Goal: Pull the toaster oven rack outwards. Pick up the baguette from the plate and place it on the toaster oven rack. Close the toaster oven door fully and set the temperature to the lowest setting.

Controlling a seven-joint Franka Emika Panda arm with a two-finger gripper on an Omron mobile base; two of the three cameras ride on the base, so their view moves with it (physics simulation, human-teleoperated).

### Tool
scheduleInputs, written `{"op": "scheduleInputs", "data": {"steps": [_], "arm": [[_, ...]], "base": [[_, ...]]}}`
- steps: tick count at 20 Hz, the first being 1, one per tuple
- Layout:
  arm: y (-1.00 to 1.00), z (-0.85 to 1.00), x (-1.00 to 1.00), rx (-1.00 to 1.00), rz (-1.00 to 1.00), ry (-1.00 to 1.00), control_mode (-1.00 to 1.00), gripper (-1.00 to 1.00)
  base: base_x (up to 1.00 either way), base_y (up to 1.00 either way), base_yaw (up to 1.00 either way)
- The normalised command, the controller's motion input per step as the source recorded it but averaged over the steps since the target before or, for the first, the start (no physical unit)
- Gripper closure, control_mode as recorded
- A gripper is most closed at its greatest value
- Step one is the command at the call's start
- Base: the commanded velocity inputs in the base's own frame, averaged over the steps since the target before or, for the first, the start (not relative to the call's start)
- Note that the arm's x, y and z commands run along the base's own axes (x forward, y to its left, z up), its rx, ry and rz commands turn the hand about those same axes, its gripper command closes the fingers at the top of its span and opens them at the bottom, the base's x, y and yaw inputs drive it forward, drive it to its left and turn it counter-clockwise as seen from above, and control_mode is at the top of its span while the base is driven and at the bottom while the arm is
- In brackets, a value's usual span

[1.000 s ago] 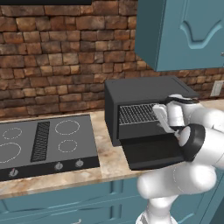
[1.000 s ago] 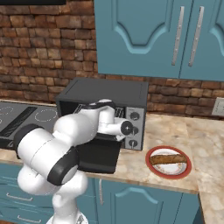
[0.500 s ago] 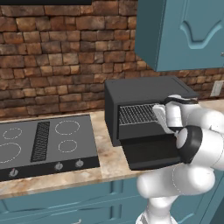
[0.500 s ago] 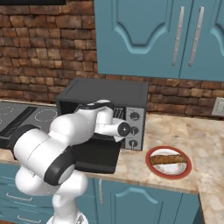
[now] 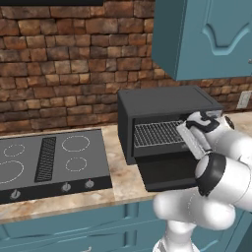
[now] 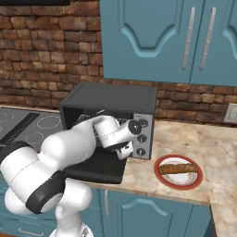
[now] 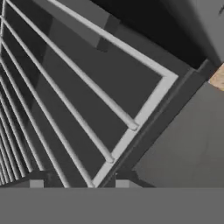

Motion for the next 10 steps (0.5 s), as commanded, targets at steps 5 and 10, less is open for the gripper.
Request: {"op": "scheduleInputs", "data": {"steps": [5, 10], "arm": [[-0.18, -1.00, -1.00, 0.07, 0.00, 0.41, -1.00, 1.00], [-0.32, -0.75, -1.00, 0.00, 0.08, 0.17, -1.00, 1.00]], "base": [[0.00, 0.00, 0.00], [0.00, 0.00, 0.00]]}}
